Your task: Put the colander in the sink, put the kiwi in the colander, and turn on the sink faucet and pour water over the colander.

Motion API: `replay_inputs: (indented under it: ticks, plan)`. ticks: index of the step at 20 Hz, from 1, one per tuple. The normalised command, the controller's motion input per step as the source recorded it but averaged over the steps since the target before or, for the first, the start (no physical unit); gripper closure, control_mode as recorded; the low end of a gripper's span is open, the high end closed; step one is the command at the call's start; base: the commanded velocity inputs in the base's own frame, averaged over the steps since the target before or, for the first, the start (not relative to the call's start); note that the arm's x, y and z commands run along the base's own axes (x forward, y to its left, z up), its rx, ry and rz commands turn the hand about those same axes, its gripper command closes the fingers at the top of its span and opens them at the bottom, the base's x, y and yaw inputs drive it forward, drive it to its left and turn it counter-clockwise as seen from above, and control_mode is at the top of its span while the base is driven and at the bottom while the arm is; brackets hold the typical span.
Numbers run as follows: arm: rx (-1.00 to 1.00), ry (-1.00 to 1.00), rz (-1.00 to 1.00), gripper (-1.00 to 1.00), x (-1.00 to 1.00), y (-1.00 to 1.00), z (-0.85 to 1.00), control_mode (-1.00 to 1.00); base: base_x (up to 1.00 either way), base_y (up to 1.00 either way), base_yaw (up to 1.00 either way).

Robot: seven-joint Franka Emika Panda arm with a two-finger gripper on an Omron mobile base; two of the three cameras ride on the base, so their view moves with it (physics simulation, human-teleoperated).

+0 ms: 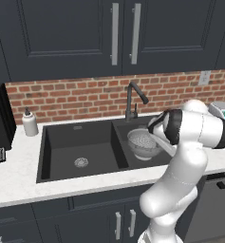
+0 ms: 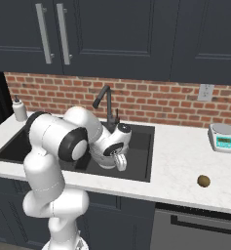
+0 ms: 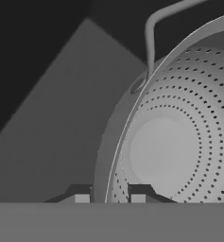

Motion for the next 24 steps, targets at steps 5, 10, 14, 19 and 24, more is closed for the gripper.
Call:
replay_inputs:
  ticks: [5,10,14,19,24]
  plan:
    - [0.0,0.0,0.11,1.0,0.33,0.0,-0.1,-1.0,0.0,0.0,0.0]
    - [-0.02,0.0,0.19,1.0,0.18,-0.01,-0.24,-1.0,0.0,0.0,0.0]
    - [0.0,0.0,0.16,1.0,0.31,-0.06,-0.19,-1.0,0.0,0.0,0.0]
    - [0.0,0.0,0.15,1.0,0.28,-0.11,-0.2,-1.0,0.0,0.0,0.0]
    - [0.0,0.0,0.13,1.0,0.28,-0.1,-0.16,-1.0,0.0,0.0,0.0]
